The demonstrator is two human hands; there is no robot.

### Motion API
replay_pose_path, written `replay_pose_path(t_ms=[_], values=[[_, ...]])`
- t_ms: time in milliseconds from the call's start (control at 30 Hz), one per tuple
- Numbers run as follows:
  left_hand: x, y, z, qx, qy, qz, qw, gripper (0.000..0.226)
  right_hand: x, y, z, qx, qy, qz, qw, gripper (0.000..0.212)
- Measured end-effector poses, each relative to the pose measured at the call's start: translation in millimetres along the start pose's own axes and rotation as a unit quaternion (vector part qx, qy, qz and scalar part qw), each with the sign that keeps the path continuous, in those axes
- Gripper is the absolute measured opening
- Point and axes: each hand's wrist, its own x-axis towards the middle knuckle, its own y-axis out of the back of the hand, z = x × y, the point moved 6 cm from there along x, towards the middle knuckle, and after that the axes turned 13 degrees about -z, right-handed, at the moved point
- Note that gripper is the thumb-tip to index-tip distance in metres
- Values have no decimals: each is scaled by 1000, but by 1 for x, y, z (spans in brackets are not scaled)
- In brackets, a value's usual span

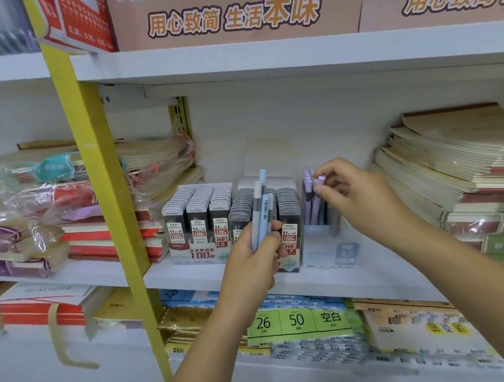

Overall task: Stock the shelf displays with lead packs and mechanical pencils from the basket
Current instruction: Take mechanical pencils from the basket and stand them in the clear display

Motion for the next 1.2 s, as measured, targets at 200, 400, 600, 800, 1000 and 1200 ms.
replay_pose_path(t_ms=[200, 400, 600, 800, 1000, 1200], values=[[-1, 1, 2, 18, -6, 4, 1000, 12, 2, -4, 2, 55, 3, -14, 998, 18], [-1, -2, 4, 29, -26, -20, 999, 9, 7, -7, 5, 29, -11, -2, 1000, 30], [-2, -3, 4, 46, -31, -29, 998, 9, 5, -16, 5, -41, -9, 6, 999, 18], [-2, -9, 6, 16, -18, -40, 999, 11, 6, -18, -2, -100, -29, -3, 995, 15], [-2, -16, 9, 14, -16, -77, 997, 14, -14, -7, -18, 141, -31, -10, 989, 15], [-1, -27, 11, 4, -5, -112, 994, 23, -19, -15, -24, 352, -41, -50, 934, 14]])
